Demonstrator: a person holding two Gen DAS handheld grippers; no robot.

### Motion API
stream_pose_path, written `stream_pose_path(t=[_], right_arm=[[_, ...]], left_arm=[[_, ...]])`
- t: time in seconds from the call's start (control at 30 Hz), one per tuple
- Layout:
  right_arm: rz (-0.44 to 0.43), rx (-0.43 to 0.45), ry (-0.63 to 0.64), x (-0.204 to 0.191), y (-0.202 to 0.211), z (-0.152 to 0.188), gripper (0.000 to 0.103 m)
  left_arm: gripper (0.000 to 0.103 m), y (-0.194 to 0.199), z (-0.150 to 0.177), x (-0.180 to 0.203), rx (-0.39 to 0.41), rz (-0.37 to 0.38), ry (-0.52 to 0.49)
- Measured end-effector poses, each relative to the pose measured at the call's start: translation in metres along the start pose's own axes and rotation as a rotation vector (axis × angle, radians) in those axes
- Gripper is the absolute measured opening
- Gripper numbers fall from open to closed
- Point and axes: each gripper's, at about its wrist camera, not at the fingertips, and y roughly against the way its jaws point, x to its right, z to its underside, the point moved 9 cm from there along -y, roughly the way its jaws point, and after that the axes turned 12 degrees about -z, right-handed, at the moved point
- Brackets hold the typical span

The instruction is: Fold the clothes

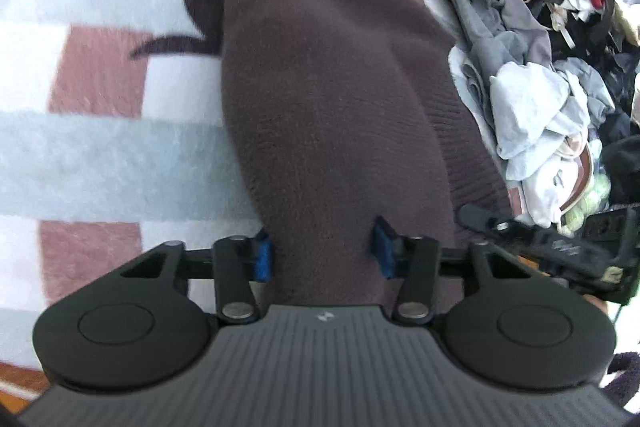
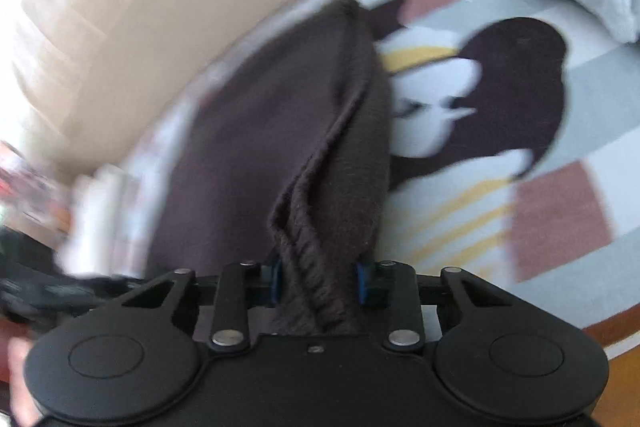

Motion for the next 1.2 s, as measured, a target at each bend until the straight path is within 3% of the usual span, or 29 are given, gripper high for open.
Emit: stream_pose_path(t=[0.03, 0.1, 0.2, 0.27, 0.3, 0.43, 0.6, 0.67, 0.77, 0.87, 0.93, 1.0, 1.03, 1.1, 1.13, 1.17, 1.2], right_arm=[[-0.087, 0.011, -0.065, -0.012, 0.001, 0.002, 0.036], [-0.161, 0.008, -0.134, -0.033, 0.000, 0.008, 0.037], [0.040, -0.027, -0.025, -0.031, -0.003, 0.016, 0.039], [0.169, -0.026, 0.052, -0.017, -0.002, 0.017, 0.042], [0.187, -0.037, 0.050, -0.009, -0.003, 0.018, 0.043], [0.120, -0.004, -0.073, 0.014, -0.007, 0.013, 0.049], [0.049, 0.016, -0.059, 0.018, -0.008, 0.002, 0.051], [0.016, 0.010, -0.089, 0.026, -0.009, -0.002, 0.055], [-0.008, 0.008, -0.144, 0.039, -0.012, -0.005, 0.057], [-0.024, 0.002, -0.170, 0.045, -0.017, -0.006, 0.062], [-0.040, 0.006, -0.179, 0.047, -0.021, -0.008, 0.062], [-0.066, 0.013, -0.195, 0.049, -0.025, -0.010, 0.063], [-0.083, 0.019, -0.208, 0.049, -0.028, -0.012, 0.063], [-0.088, 0.028, -0.203, 0.047, -0.031, -0.014, 0.062], [-0.068, 0.033, -0.165, 0.043, -0.032, -0.015, 0.051], [-0.051, 0.041, -0.130, 0.038, -0.031, -0.015, 0.044], [-0.046, 0.059, -0.100, 0.030, -0.029, -0.016, 0.041]], left_arm=[[0.043, 0.013, -0.001, 0.002, -0.006, 0.007, 0.000], [0.043, 0.042, -0.001, 0.002, 0.034, 0.015, -0.049], [0.043, 0.051, -0.001, -0.010, 0.065, -0.082, -0.127], [0.042, 0.036, -0.002, -0.021, 0.052, -0.083, -0.101], [0.044, 0.029, -0.003, -0.027, 0.045, -0.076, -0.079], [0.048, 0.018, -0.010, -0.046, 0.089, -0.015, 0.004], [0.058, 0.019, -0.028, -0.068, 0.140, 0.025, 0.111], [0.061, 0.016, -0.033, -0.066, 0.131, 0.087, 0.125], [0.076, 0.001, -0.028, -0.058, 0.076, 0.192, 0.160], [0.076, -0.009, -0.027, -0.053, 0.068, 0.192, 0.136], [0.083, -0.012, -0.027, -0.046, 0.055, 0.203, 0.089], [0.099, -0.020, -0.027, -0.040, 0.024, 0.208, 0.021], [0.101, -0.027, -0.026, -0.039, 0.005, 0.192, 0.007], [0.100, -0.037, -0.028, -0.041, -0.012, 0.137, 0.028], [0.097, -0.038, -0.029, -0.040, -0.010, 0.118, 0.040], [0.086, -0.036, -0.029, -0.036, -0.001, 0.102, 0.030], [0.067, -0.031, -0.028, -0.030, 0.025, 0.064, -0.022]])
